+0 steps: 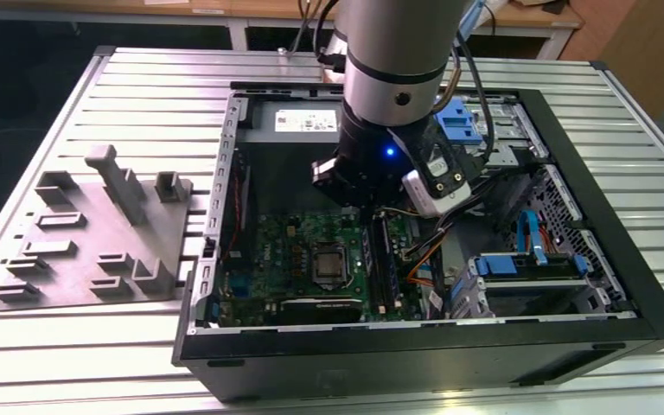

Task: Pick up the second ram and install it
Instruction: 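Insert the second ram into the second slot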

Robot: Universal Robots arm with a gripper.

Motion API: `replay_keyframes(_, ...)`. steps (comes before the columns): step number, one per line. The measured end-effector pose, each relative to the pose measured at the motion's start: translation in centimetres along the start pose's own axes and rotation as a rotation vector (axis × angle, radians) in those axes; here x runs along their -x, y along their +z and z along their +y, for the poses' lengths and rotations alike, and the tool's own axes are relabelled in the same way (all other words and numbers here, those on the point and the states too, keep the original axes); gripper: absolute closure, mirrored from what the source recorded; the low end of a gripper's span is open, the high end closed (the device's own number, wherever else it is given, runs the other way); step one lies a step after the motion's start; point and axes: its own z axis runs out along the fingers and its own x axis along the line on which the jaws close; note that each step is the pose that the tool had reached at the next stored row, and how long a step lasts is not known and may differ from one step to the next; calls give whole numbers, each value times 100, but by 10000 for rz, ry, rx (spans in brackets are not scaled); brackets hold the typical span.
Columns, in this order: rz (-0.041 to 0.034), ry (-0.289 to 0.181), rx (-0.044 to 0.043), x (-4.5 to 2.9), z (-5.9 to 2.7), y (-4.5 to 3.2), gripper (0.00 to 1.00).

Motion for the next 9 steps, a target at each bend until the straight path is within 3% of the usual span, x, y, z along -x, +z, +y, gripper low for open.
replay_keyframes(9,-3,0,-1,-2,-4,101,88)
